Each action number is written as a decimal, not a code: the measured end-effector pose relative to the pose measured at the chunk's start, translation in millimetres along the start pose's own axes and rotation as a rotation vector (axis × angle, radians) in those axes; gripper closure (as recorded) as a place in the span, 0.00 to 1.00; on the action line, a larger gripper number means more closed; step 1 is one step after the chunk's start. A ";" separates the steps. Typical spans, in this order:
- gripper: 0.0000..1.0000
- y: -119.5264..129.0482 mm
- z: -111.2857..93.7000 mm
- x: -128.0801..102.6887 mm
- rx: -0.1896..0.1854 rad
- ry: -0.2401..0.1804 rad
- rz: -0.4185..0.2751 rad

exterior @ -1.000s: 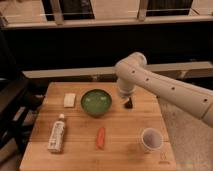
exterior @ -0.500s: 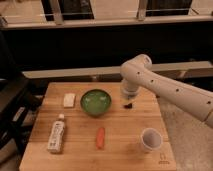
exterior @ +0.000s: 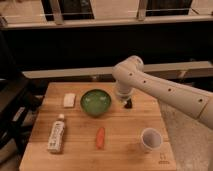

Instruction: Move the arm in a circular motion

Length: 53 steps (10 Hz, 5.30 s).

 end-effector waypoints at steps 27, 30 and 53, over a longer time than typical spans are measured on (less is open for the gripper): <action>0.99 10.8 12.2 57.5 -0.074 -0.013 -0.058; 0.99 12.3 13.0 50.7 -0.078 -0.014 -0.067; 0.99 -4.4 20.5 47.9 -0.126 -0.024 -0.248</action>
